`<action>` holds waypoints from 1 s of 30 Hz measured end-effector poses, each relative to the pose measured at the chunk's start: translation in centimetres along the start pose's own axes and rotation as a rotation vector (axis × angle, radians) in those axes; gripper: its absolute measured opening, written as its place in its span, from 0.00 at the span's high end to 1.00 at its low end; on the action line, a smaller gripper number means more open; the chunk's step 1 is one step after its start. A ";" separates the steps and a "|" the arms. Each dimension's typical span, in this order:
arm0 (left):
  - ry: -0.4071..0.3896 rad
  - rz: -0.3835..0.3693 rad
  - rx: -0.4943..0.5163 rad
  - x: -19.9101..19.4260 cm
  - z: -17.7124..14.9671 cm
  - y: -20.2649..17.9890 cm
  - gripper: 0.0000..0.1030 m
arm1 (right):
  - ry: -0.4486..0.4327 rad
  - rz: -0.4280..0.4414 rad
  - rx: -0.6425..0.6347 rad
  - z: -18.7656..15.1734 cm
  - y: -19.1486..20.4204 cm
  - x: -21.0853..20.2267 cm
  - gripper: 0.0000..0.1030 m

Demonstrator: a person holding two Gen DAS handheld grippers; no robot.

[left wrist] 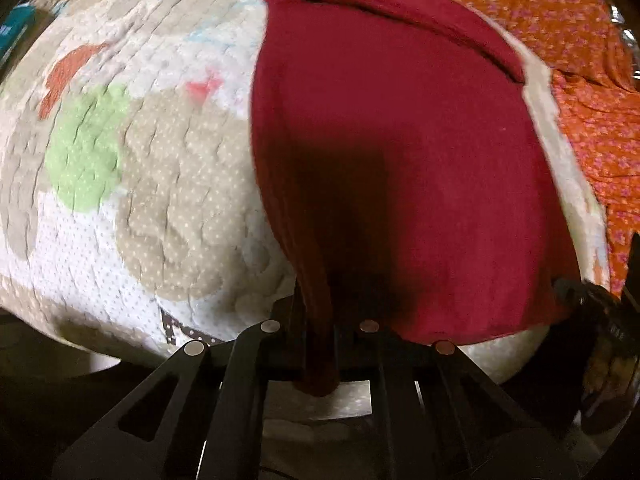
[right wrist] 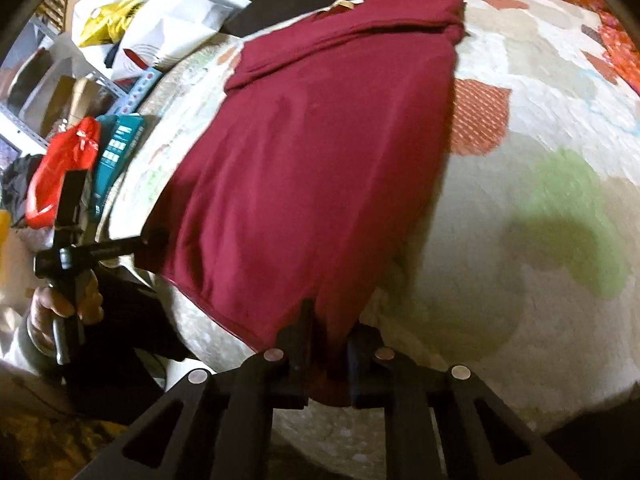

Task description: Fold small clothes

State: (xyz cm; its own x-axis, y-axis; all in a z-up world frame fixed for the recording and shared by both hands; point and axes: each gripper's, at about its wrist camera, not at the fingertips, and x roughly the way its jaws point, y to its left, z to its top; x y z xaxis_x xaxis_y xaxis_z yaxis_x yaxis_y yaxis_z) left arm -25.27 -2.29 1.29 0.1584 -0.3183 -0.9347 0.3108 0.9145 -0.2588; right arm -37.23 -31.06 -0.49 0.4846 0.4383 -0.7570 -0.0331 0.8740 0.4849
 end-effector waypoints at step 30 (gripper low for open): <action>-0.285 -0.116 -0.189 -1.0 33.2 4.1 0.94 | -0.421 0.001 0.134 31.0 -6.0 -1.3 0.90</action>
State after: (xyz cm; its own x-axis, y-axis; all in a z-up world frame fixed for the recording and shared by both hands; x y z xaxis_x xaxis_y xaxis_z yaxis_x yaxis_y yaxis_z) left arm 7.01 -6.49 9.26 0.3958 -0.4554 -0.7975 0.1680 0.8896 -0.4246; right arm -10.57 -43.41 11.18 0.7992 0.2913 -0.5257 0.0663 0.8266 0.5588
